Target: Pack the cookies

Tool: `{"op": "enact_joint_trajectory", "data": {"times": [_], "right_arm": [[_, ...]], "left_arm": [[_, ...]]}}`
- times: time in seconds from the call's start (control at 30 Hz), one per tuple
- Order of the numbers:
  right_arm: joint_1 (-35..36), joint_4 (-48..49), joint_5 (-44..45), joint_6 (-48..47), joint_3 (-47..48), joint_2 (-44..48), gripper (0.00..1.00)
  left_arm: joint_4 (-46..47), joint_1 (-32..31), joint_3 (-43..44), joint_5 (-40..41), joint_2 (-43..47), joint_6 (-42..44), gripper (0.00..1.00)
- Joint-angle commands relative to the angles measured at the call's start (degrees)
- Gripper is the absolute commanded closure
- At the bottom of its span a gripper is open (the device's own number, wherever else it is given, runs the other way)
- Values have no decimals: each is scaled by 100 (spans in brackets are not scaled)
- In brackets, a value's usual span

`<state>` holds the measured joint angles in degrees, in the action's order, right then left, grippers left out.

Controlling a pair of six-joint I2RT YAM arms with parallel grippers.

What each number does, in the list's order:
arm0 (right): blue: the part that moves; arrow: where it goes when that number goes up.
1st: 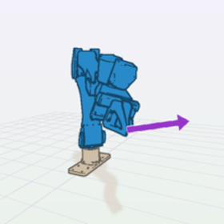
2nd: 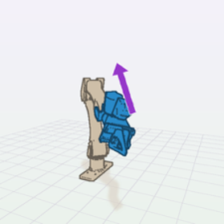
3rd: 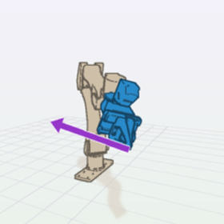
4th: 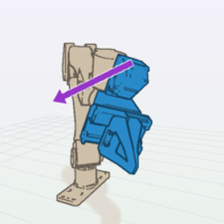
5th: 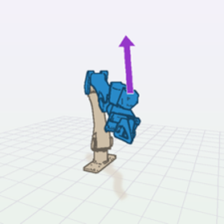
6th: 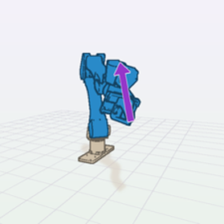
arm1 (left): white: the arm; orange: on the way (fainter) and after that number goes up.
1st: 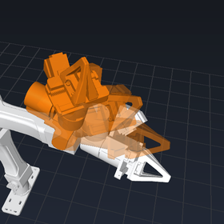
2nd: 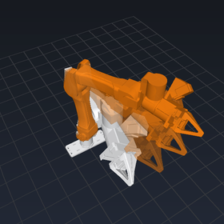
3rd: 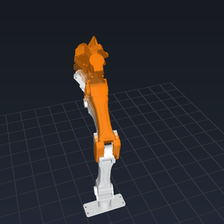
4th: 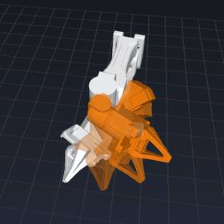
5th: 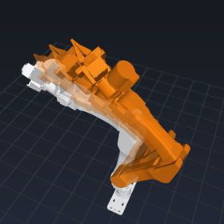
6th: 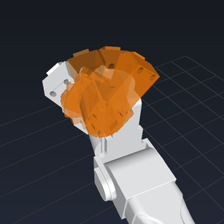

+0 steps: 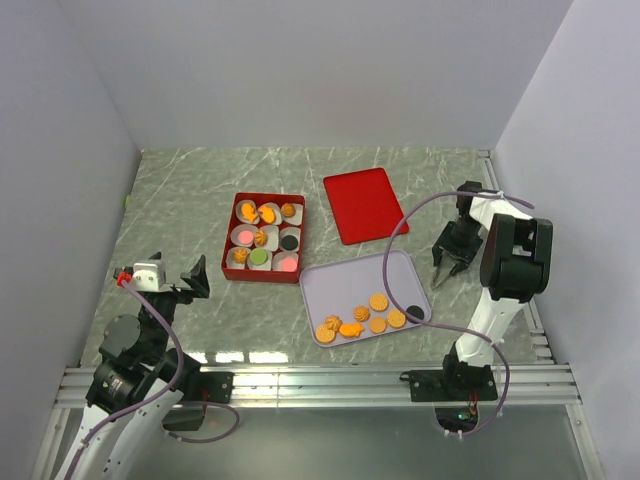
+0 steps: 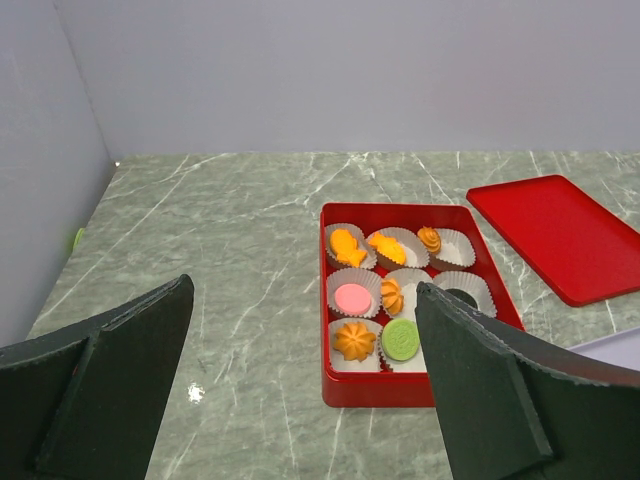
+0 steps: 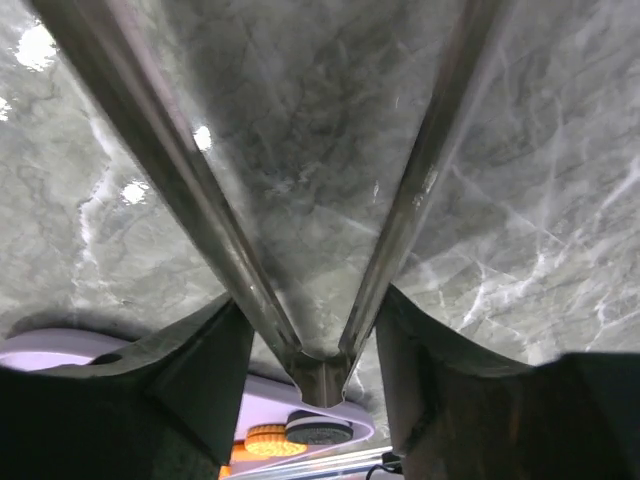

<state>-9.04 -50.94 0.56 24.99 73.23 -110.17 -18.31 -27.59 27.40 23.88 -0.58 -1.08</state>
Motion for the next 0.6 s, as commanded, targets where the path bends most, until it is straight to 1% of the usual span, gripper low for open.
{"op": "enact_joint_trajectory", "data": {"times": [0.0, 0.07, 0.1, 0.13, 0.3, 0.37, 0.43, 0.5, 0.53, 0.57], "right_arm": [[-37, 58, 102, 14, 86, -171, 36], [-45, 75, 137, 75, 77, -154, 29], [-37, 67, 120, 93, 60, -137, 20], [-45, 66, 129, 102, 60, -84, 16], [-37, -100, 190, 164, 121, 337, 13], [-45, -293, 287, 146, 226, 654, 12], [-37, -425, 339, 94, 428, 1014, 12], [-37, -697, 401, 67, 709, 1207, 12], [-37, -785, 410, 58, 814, 1374, 11], [-45, -943, 401, 58, 1024, 1454, 11]], "left_arm": [[125, -18, 2, 108, 242, 20, 1], [134, -9, 2, 161, 242, 3, 0], [143, -18, 2, 239, 234, -6, 1], [152, -18, 2, 266, 216, -23, 1], [230, -9, 3, 459, 102, -59, 1], [257, -9, 107, 495, -213, 46, 1], [266, -18, 300, 644, -705, -189, 0], [170, -18, 809, 627, -1240, -208, 1], [108, -9, 1046, 644, -1913, -200, 1], [38, -18, 1553, 784, -2276, -234, 1]]}}
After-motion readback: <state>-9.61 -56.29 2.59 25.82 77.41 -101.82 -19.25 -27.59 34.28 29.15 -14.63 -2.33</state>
